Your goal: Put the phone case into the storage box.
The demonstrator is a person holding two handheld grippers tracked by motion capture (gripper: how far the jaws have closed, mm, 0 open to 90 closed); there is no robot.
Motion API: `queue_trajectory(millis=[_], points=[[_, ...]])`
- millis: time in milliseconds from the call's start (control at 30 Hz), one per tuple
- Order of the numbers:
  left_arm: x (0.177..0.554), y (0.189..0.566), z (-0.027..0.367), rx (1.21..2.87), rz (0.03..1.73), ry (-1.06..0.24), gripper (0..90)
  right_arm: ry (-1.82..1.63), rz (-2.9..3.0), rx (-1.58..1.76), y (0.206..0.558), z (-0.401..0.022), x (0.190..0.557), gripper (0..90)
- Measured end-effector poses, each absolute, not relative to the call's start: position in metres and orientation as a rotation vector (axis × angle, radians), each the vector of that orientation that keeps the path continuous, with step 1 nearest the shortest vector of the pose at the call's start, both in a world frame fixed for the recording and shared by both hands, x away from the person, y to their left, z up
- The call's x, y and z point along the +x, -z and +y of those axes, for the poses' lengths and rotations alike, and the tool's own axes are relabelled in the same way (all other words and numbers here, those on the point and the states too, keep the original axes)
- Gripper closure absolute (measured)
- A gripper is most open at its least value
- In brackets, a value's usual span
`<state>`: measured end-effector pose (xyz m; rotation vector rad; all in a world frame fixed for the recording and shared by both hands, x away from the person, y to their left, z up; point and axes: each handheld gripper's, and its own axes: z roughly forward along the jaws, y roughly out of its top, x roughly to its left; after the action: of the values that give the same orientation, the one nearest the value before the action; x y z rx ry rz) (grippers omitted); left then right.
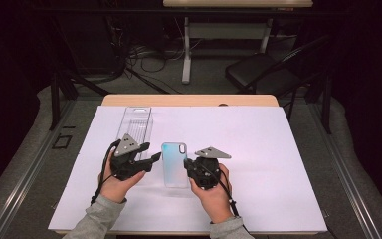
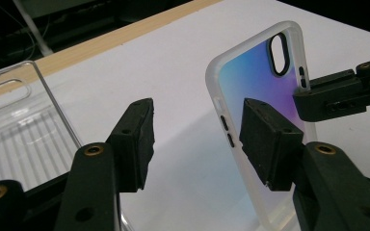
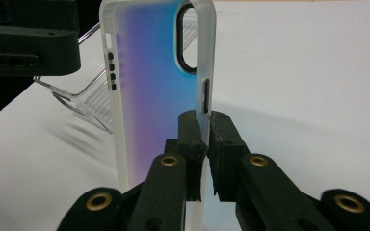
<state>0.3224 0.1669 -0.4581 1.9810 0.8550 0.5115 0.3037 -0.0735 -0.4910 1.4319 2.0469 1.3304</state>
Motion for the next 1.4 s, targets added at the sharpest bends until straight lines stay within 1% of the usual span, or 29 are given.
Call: queue_trajectory(millis=[300, 833, 1400], points=[[0.318, 0.454, 0.164, 2.037, 0.818, -0.656, 45.7, -1.318, 2.055, 1.42, 0.491, -0.071, 0.302, 84.5], [0.309, 0.45, 0.152, 2.107, 0.754, -0.783, 45.7, -1.299, 2.065, 1.381, 0.491, -0.065, 0.297, 84.5], [0.307, 0.453, 0.146, 2.173, 0.705, -0.794, 59.9, -1.274, 2.1, 1.355, 0.492, -0.059, 0.294, 84.5]])
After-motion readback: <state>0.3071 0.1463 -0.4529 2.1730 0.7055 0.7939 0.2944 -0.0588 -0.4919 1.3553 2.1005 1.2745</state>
